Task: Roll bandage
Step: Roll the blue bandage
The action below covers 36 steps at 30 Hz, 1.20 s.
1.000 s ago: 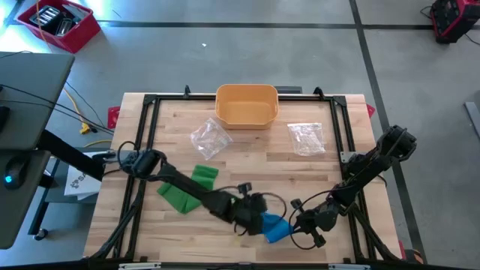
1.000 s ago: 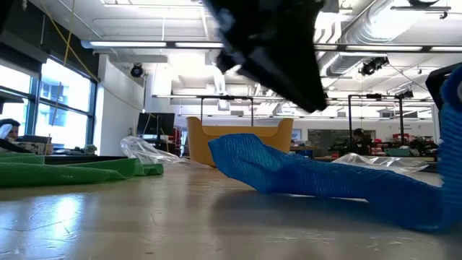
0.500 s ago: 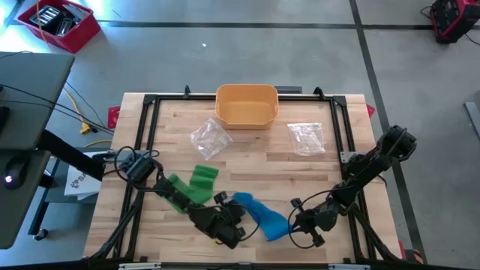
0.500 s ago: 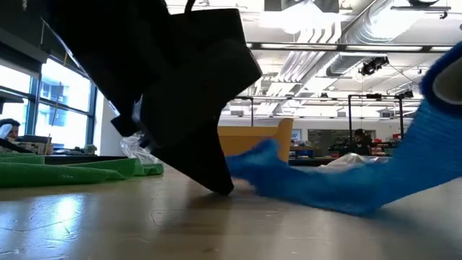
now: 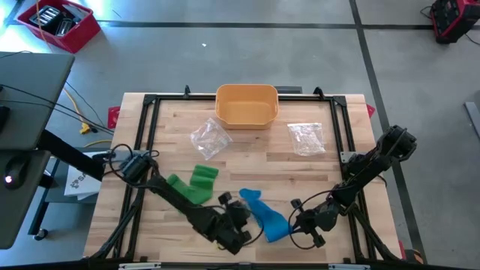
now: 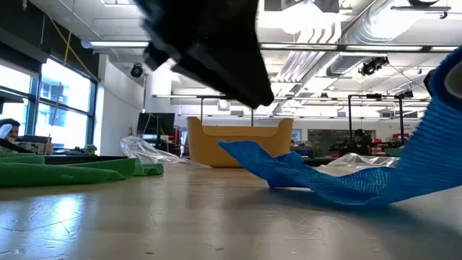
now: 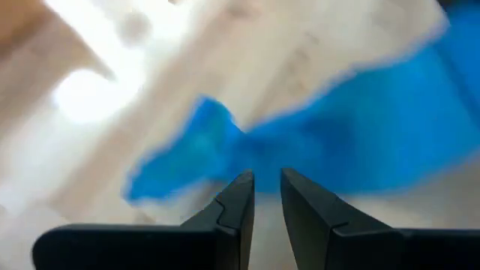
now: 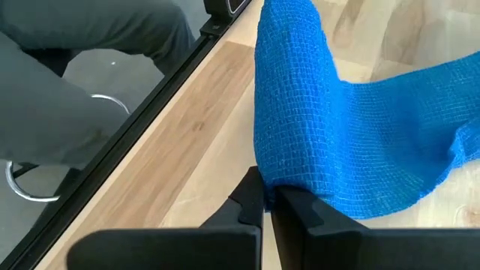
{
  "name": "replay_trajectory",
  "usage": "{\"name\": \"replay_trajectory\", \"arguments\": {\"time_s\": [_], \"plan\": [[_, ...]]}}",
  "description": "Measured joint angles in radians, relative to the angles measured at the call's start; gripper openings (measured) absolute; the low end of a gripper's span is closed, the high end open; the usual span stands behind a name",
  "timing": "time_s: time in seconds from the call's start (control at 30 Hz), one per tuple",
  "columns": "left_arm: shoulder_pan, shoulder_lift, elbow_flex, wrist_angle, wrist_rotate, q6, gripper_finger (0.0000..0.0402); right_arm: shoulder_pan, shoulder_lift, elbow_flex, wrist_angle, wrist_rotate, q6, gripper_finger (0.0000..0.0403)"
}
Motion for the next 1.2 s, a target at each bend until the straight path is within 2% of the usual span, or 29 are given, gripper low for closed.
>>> {"name": "replay_trajectory", "arguments": {"time_s": [0.07, 0.13, 0.4, 0.5, 0.6, 0.73, 0.9, 1.0, 1.1, 1.2], "plan": [[0.038, 0.000, 0.005, 0.004, -0.014, 0.006, 0.0066, 0.000, 0.000, 0.000, 0.000, 0.006, 0.000, 0.0003], [0.090, 0.002, 0.005, 0.005, 0.034, 0.030, 0.0074, 0.000, 0.000, 0.000, 0.000, 0.006, 0.000, 0.0003], [0.268, 0.008, 0.005, -0.009, 0.371, 0.204, 0.0151, 0.000, 0.000, 0.000, 0.005, 0.007, 0.000, 0.0003], [0.311, 0.008, 0.005, -0.031, 0.510, 0.286, 0.0178, 0.000, 0.000, 0.000, 0.005, 0.007, 0.003, 0.0003], [0.329, 0.008, 0.005, -0.027, 0.616, 0.363, 0.0189, 0.000, 0.000, 0.000, 0.006, 0.007, 0.000, 0.0003], [0.326, 0.001, 0.005, -0.036, 0.622, 0.383, 0.0188, 0.000, 0.000, 0.000, 0.005, 0.007, 0.000, 0.0003], [0.326, -0.001, 0.005, -0.109, 0.552, 0.377, 0.0183, 0.000, 0.000, 0.000, 0.006, 0.008, 0.000, 0.0003], [0.325, -0.002, -0.016, -0.069, 0.525, 0.390, 0.0182, 0.000, 0.000, 0.000, 0.006, 0.008, 0.000, 0.0003], [0.333, 0.005, -0.040, -0.051, 0.567, 0.407, 0.0182, 0.000, 0.000, 0.000, 0.006, 0.008, 0.000, 0.0003], [0.347, 0.007, -0.096, 0.044, 0.679, 0.411, 0.0179, 0.000, 0.000, 0.000, 0.007, 0.008, 0.001, 0.0003]]}}
